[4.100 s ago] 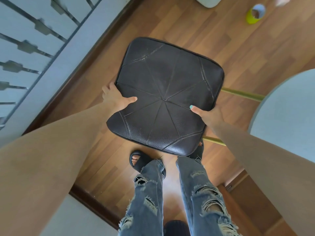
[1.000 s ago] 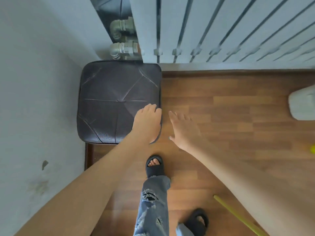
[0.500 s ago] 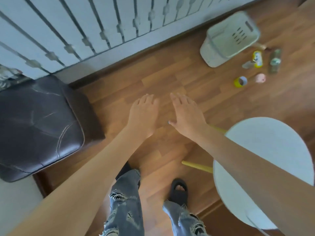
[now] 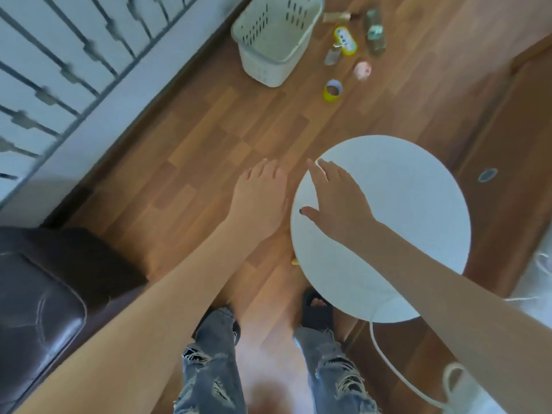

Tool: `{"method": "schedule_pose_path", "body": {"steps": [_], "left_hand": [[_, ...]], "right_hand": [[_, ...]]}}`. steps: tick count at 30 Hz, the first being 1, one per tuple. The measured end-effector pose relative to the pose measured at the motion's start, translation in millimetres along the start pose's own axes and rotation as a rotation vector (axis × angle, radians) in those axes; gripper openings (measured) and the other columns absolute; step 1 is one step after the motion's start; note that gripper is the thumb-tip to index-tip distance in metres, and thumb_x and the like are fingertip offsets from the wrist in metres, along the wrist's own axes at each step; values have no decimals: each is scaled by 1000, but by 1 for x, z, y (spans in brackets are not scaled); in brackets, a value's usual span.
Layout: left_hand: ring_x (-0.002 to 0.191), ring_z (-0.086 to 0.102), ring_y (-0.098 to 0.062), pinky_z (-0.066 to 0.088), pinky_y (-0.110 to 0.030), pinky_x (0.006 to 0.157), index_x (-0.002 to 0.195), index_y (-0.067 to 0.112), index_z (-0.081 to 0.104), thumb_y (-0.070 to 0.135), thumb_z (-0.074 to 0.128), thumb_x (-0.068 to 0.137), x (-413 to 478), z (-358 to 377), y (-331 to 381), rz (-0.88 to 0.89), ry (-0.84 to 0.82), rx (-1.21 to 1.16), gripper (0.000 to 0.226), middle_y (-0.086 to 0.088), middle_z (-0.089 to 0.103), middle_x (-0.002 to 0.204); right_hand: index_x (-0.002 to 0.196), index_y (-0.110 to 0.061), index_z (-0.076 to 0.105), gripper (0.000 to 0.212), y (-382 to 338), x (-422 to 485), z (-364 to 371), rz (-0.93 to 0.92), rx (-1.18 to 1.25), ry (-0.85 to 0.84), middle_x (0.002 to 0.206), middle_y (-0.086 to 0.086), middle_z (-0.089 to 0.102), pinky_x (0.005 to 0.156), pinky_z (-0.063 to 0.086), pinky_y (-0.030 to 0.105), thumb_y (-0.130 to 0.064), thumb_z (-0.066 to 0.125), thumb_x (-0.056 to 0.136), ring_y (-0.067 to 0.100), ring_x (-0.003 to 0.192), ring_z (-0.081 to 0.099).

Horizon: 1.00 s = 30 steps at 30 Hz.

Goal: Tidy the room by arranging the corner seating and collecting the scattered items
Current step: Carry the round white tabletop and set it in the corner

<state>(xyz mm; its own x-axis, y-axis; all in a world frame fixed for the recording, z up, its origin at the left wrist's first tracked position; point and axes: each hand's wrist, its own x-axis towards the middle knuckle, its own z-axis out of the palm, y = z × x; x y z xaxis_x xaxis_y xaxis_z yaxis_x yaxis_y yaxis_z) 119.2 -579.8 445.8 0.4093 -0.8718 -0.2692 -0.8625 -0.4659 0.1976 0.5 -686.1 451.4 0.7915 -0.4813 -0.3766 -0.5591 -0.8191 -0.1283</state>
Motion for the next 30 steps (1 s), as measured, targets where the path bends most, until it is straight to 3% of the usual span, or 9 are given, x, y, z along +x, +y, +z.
{"method": "schedule_pose_path", "body": {"steps": [14, 23, 30], "left_hand": [[144, 21, -23, 25, -35, 112, 146, 9, 26, 33, 50, 95, 16, 39, 103, -16, -60, 24, 62, -8, 25, 155], [146, 17, -26, 24, -40, 114, 149, 6, 20, 40, 54, 93, 22, 67, 131, -210, -52, 1, 74, -10, 19, 157], [147, 8, -30, 16, -43, 118, 151, 2, 8, 54, 52, 89, 19, 86, 133, -377, -36, -88, 92, -16, 10, 158]], "right_hand": [[155, -15, 4, 89, 136, -57, 20, 165, 101, -7, 162, 10, 11, 120, 15, 43, -44, 59, 92, 26, 149, 10], [155, -14, 5, 95, 232, -75, 44, 234, 129, 11, 161, 12, 16, 120, 17, 45, -48, 63, 88, 29, 148, 14], [154, -16, 6, 107, 277, -78, 57, 356, 201, -7, 159, 12, 18, 116, 24, 54, -55, 70, 79, 34, 146, 18]]}}
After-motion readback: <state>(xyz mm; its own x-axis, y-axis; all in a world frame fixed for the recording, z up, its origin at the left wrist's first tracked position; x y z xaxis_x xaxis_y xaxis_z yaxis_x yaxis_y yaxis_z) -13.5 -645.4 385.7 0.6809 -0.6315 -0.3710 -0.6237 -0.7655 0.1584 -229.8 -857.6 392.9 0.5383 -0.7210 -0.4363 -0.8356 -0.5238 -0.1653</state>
